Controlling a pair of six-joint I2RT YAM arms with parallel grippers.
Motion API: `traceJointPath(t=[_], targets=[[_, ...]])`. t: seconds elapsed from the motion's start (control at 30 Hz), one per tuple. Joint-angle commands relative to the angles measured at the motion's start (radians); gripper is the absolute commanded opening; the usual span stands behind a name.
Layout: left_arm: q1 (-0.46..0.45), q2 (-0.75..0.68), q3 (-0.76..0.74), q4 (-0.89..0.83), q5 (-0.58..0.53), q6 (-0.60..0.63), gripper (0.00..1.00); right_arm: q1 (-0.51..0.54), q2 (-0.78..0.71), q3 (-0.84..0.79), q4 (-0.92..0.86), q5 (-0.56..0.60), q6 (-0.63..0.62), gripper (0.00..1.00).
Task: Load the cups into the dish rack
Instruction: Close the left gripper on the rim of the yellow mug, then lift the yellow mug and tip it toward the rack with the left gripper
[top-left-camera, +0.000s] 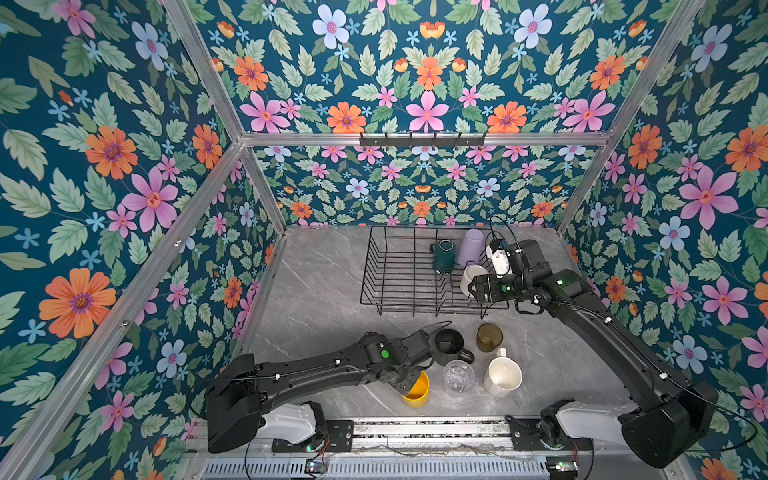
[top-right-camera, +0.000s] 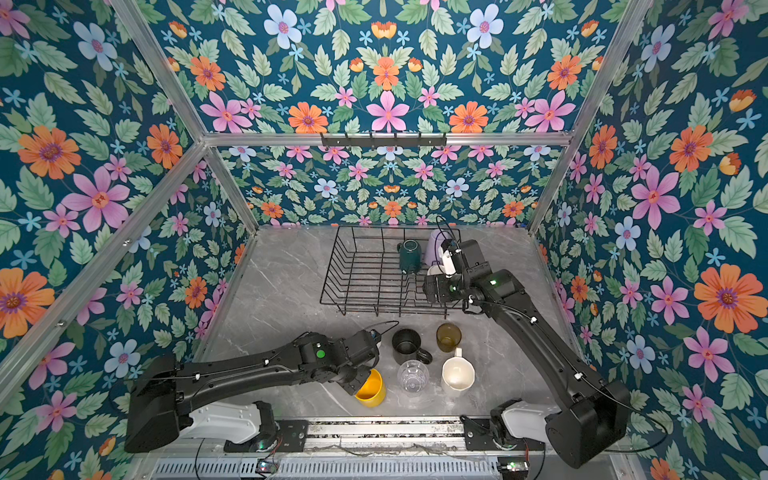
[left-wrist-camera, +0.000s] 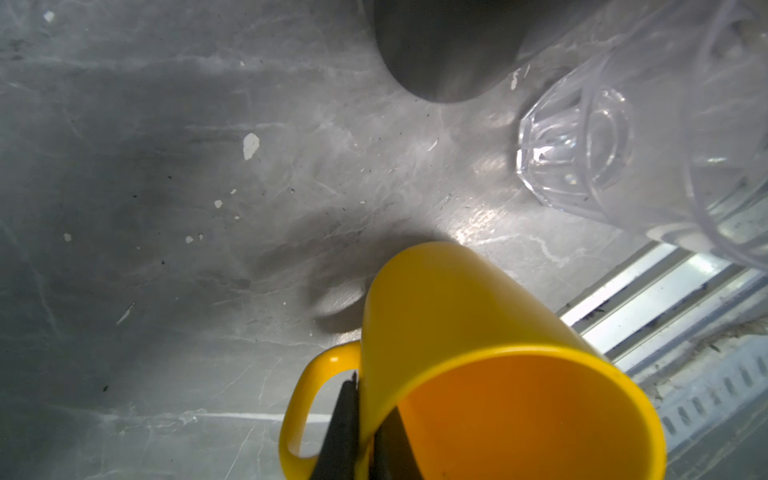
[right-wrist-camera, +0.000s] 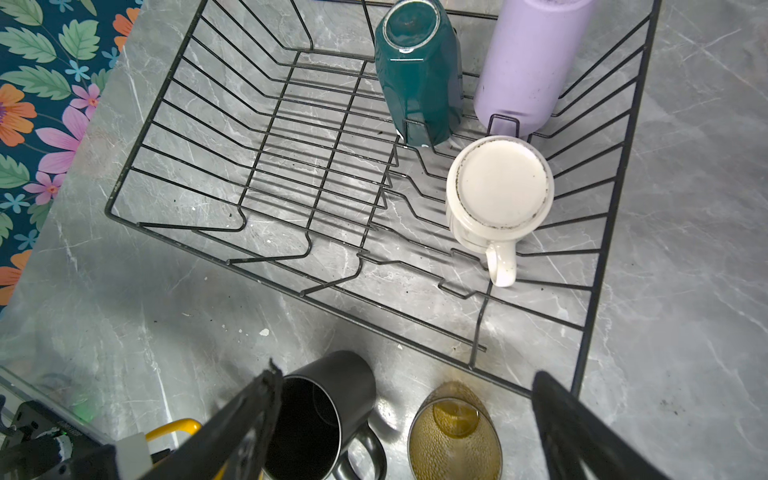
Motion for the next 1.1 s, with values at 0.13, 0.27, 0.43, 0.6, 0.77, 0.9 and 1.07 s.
traceJointPath(t=[0.13, 0.27, 0.43, 0.6, 0.77, 0.9, 1.07], targets=[[0.002, -0.163, 0.028, -0.029, -0.180, -0.062, 0.00, 0.001, -0.008, 0.001, 0.027, -0.041, 0.009, 0.94], [0.011, -0.342, 0.026, 0.013, -0.260, -0.093, 0.00, -0.004, -0.021, -0.002, 0.060, -0.101, 0.034, 0.95], [0.017, -0.563, -0.013, 0.137, -0.307, -0.104, 0.00, -0.023, -0.048, -0.028, 0.158, -0.273, 0.084, 0.95], [0.019, -0.743, -0.083, 0.309, -0.348, -0.112, 0.00, -0.051, -0.072, -0.075, 0.296, -0.456, 0.156, 0.95], [0.019, -0.818, -0.118, 0.415, -0.357, -0.112, 0.00, -0.060, -0.085, -0.114, 0.408, -0.587, 0.201, 0.95], [0.018, -0.753, -0.104, 0.447, -0.354, -0.096, 0.00, -0.061, -0.085, -0.126, 0.439, -0.613, 0.216, 0.95], [0.038, -0.636, -0.040, 0.441, -0.360, -0.070, 0.00, -0.064, -0.089, -0.133, 0.438, -0.621, 0.218, 0.95]])
